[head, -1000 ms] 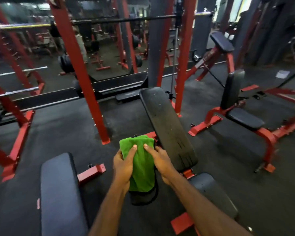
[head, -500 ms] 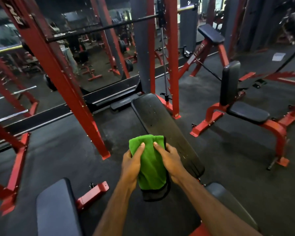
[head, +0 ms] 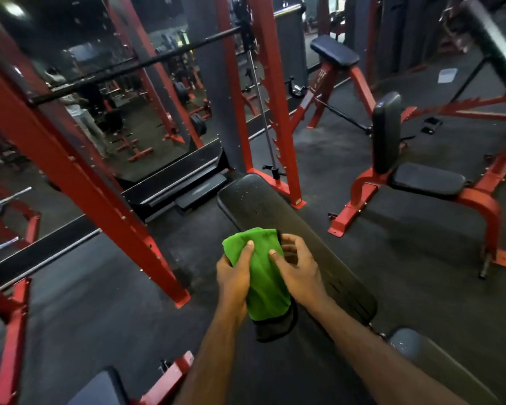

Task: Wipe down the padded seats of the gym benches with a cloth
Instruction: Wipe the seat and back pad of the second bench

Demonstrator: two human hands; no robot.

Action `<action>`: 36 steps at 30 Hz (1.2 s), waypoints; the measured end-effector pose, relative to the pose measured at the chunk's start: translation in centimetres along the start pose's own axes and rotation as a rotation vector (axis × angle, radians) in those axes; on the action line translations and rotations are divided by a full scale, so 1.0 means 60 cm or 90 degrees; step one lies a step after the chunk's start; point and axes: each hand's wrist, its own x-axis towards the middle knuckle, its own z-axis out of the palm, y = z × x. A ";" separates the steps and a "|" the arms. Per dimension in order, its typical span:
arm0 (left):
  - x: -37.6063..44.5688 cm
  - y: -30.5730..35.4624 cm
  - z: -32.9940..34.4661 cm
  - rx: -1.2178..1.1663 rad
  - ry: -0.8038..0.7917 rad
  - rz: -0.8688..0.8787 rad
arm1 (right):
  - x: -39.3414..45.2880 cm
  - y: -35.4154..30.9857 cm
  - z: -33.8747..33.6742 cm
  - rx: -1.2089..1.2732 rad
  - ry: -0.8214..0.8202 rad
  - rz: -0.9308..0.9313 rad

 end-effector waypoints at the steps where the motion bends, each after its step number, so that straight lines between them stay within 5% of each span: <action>1: 0.027 0.001 0.000 -0.008 0.000 -0.003 | 0.012 0.002 0.015 -0.022 0.005 -0.026; 9: 0.216 0.033 -0.017 -0.022 -0.197 -0.053 | 0.097 -0.002 0.148 -0.003 -0.052 -0.038; 12: 0.260 0.025 0.012 -0.007 -0.297 -0.067 | 0.119 0.015 0.156 -0.012 0.021 -0.018; 27: 0.209 -0.086 0.297 0.192 -0.638 -0.201 | 0.099 0.139 -0.064 0.030 0.330 0.174; 36: 0.139 -0.217 0.393 0.427 -0.844 -0.127 | 0.006 0.255 -0.160 0.128 0.498 0.371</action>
